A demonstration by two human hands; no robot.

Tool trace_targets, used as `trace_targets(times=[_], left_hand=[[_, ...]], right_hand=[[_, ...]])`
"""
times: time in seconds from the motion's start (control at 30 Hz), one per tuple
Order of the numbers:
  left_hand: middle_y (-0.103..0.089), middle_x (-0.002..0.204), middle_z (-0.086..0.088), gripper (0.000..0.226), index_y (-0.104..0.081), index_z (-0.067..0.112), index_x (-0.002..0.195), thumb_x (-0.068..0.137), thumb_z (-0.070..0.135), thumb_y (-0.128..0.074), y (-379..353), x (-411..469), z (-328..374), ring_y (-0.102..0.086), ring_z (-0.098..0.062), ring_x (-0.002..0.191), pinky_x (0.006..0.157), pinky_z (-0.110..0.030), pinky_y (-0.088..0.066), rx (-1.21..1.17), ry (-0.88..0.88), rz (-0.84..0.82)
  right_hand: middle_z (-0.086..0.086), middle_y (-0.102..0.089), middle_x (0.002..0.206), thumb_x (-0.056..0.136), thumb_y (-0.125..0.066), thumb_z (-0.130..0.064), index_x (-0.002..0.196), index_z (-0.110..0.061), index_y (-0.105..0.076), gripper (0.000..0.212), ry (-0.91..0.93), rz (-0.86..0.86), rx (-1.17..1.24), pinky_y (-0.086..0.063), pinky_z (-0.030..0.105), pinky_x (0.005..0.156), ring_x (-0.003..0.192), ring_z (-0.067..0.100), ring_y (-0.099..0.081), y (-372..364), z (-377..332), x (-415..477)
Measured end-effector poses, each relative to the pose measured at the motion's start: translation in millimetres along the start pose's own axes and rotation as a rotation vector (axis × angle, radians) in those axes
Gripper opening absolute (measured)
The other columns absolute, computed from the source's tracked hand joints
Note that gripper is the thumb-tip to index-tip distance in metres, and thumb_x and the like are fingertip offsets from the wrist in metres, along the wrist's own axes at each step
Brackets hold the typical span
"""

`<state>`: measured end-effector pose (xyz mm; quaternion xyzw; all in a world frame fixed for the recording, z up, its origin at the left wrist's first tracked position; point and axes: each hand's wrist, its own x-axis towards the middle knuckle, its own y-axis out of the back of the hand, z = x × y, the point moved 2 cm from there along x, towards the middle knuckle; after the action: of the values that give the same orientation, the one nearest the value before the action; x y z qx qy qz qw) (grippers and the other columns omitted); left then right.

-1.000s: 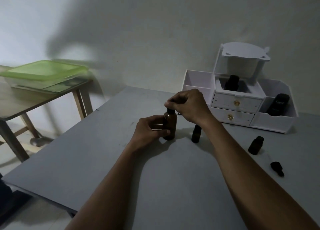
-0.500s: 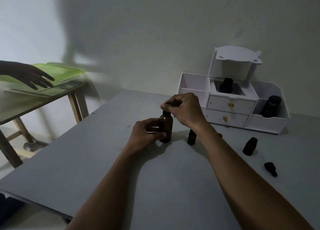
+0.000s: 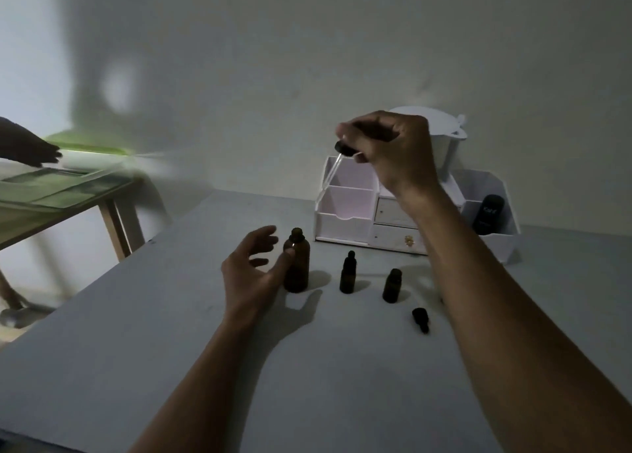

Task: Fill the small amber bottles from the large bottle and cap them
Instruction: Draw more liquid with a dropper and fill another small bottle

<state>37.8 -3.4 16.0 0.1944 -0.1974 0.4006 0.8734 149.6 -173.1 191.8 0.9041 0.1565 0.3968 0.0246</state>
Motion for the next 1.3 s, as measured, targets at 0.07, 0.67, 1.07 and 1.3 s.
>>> trace_targets(times=[0.07, 0.67, 1.07, 1.3], left_hand=[[-0.068, 0.089, 0.017, 0.027, -0.070, 0.023, 0.108, 0.082, 0.022, -0.078, -5, -11, 21, -0.068, -0.003, 0.083, 0.071, -0.021, -0.055, 0.009, -0.078, 0.144], [-0.059, 0.137, 0.000, 0.066, -0.051, 0.016, 0.141, 0.082, 0.031, -0.078, -133, -63, 48, -0.058, -0.008, 0.114, 0.090, -0.016, -0.046, 0.085, 0.116, -0.454], [-0.069, 0.124, 0.000, 0.040, -0.064, 0.013, 0.128, 0.089, 0.012, -0.071, -135, -62, 48, -0.059, 0.003, 0.099, 0.067, 0.007, -0.038, 0.046, 0.164, -0.470], [-0.069, 0.121, 0.000, 0.037, -0.065, 0.013, 0.126, 0.089, 0.011, -0.069, -137, -64, 48, -0.060, 0.003, 0.091, 0.057, 0.007, -0.038, -0.001, 0.209, -0.469]], right_hand=[[0.004, -0.078, 0.078, 0.083, -0.080, -0.018, 0.085, -0.012, -0.078, 0.007, -0.004, 0.022, 0.008, -0.062, 0.035, 0.069, 0.074, 0.021, -0.076, 22, -3, -2], [0.011, -0.078, 0.085, 0.077, -0.083, -0.019, 0.090, -0.010, -0.080, 0.016, -0.271, -0.100, -0.135, -0.059, 0.059, 0.080, 0.082, 0.038, -0.074, 99, 72, -35], [0.009, -0.078, 0.087, 0.078, -0.082, -0.019, 0.092, -0.008, -0.079, 0.018, -0.312, -0.142, -0.203, -0.062, 0.047, 0.083, 0.080, 0.022, -0.077, 90, 81, -38], [0.008, -0.078, 0.086, 0.079, -0.082, -0.019, 0.093, -0.007, -0.079, 0.018, -0.311, -0.154, -0.207, -0.062, 0.045, 0.082, 0.079, 0.021, -0.077, 89, 81, -37]])
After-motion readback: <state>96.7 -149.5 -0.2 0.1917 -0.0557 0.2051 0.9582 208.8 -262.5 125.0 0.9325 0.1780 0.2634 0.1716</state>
